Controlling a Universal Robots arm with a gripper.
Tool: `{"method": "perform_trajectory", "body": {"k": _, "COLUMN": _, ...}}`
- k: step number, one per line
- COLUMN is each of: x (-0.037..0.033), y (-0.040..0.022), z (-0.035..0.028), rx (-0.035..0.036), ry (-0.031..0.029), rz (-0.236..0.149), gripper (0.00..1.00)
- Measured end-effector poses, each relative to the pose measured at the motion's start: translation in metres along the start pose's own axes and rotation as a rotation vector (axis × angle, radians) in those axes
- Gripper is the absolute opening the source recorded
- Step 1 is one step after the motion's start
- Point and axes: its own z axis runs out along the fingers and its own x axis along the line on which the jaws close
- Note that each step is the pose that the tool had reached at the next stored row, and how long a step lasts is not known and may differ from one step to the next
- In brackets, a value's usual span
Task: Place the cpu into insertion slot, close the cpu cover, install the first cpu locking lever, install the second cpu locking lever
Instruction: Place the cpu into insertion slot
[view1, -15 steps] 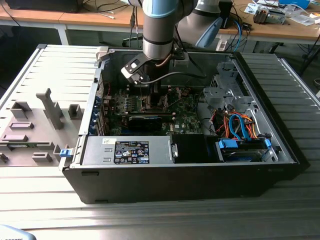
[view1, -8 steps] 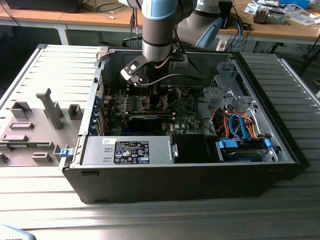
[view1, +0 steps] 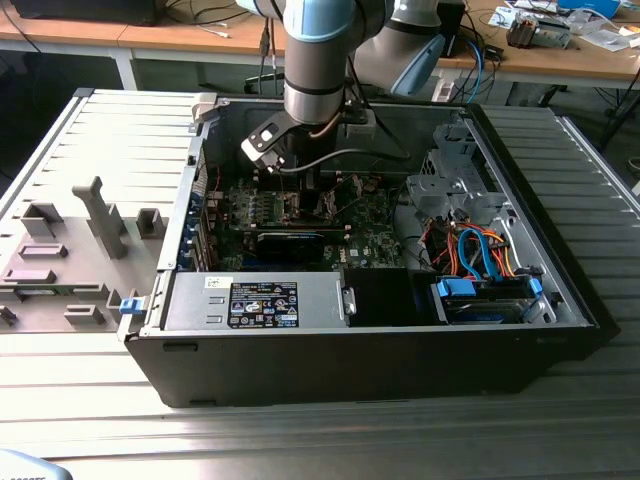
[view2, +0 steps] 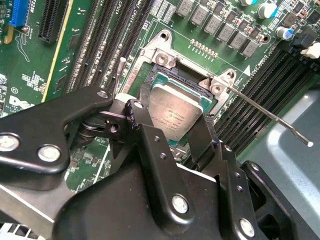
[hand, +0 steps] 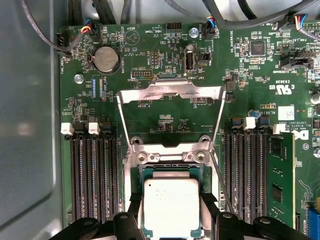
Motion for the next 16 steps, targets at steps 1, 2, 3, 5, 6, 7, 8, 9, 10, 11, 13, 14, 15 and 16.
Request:
{"method": "perform_trajectory", "body": {"k": 1, "x": 0.0000, "y": 0.0000, "z": 0.0002, "rx": 0.0000, "ry": 0.0000, "rz": 0.000, "gripper": 0.54}}
{"method": "perform_trajectory", "body": {"k": 2, "x": 0.0000, "y": 0.0000, "z": 0.0003, "rx": 0.0000, "ry": 0.0000, "rz": 0.000, "gripper": 0.54}}
{"method": "perform_trajectory", "body": {"k": 3, "x": 0.0000, "y": 0.0000, "z": 0.0003, "rx": 0.0000, "ry": 0.0000, "rz": 0.000, "gripper": 0.54}}
{"method": "perform_trajectory", "body": {"k": 5, "x": 0.0000, "y": 0.0000, "z": 0.0004, "rx": 0.0000, "ry": 0.0000, "rz": 0.000, "gripper": 0.54}}
{"method": "perform_trajectory", "body": {"k": 6, "x": 0.0000, "y": 0.0000, "z": 0.0004, "rx": 0.0000, "ry": 0.0000, "rz": 0.000, "gripper": 0.54}}
{"method": "perform_trajectory", "body": {"k": 7, "x": 0.0000, "y": 0.0000, "z": 0.0004, "rx": 0.0000, "ry": 0.0000, "rz": 0.000, "gripper": 0.54}}
{"method": "perform_trajectory", "body": {"k": 8, "x": 0.0001, "y": 0.0000, "z": 0.0005, "rx": -0.0001, "ry": 0.0007, "rz": 0.000, "gripper": 0.54}}
{"method": "perform_trajectory", "body": {"k": 9, "x": 0.0001, "y": 0.0001, "z": 0.0006, "rx": -0.0003, "ry": 0.0006, "rz": 0.000, "gripper": 0.56}}
{"method": "perform_trajectory", "body": {"k": 10, "x": 0.0001, "y": 0.0001, "z": 0.0006, "rx": -0.0002, "ry": 0.0002, "rz": 0.000, "gripper": 0.56}}
{"method": "perform_trajectory", "body": {"k": 11, "x": 0.0000, "y": 0.0000, "z": 0.0005, "rx": -0.0001, "ry": 0.0001, "rz": 0.000, "gripper": 0.62}}
{"method": "perform_trajectory", "body": {"k": 13, "x": 0.0000, "y": 0.0000, "z": 0.0005, "rx": 0.0000, "ry": -0.0001, "rz": 0.000, "gripper": 0.62}}
{"method": "perform_trajectory", "body": {"k": 14, "x": 0.0000, "y": 0.0000, "z": 0.0003, "rx": 0.0000, "ry": -0.0001, "rz": 0.000, "gripper": 0.62}}
{"method": "perform_trajectory", "body": {"k": 15, "x": 0.0000, "y": 0.0000, "z": -0.0010, "rx": -0.0001, "ry": 0.0000, "rz": 0.000, "gripper": 0.62}}
{"method": "perform_trajectory", "body": {"k": 16, "x": 0.0000, "y": 0.0000, "z": -0.0028, "rx": 0.0000, "ry": 0.0000, "rz": 0.000, "gripper": 0.62}}
